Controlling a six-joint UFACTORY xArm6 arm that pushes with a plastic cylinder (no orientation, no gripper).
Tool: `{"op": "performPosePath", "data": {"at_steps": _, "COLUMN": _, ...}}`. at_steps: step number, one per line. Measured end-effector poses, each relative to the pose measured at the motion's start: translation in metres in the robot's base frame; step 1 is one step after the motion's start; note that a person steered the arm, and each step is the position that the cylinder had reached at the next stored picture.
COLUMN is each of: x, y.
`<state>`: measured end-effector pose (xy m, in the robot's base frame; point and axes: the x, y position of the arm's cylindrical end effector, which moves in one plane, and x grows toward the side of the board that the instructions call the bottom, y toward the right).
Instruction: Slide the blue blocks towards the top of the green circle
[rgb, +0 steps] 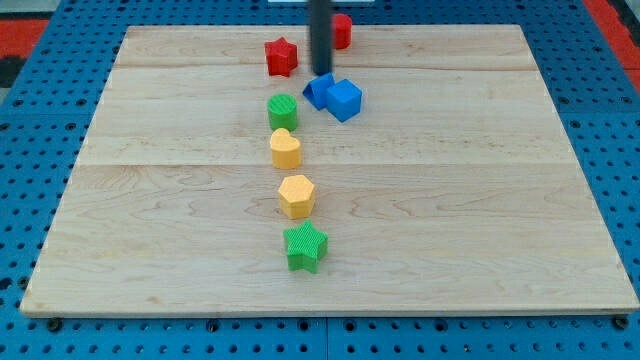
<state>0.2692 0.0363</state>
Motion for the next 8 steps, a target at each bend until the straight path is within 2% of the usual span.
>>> {"op": "performPosePath", "data": {"at_steps": 1, "x": -0.004, "y": 0.088}}
{"op": "performPosePath", "data": {"at_steps": 2, "x": 0.031, "y": 0.099}}
{"op": "performPosePath", "data": {"at_steps": 3, "x": 0.081, "y": 0.082}}
{"op": "performPosePath", "data": {"at_steps": 4, "x": 0.089, "y": 0.034}}
{"op": "performPosePath", "data": {"at_steps": 6, "x": 0.061, "y": -0.030}}
{"op": "performPosePath", "data": {"at_steps": 8, "x": 0.047, "y": -0.023}}
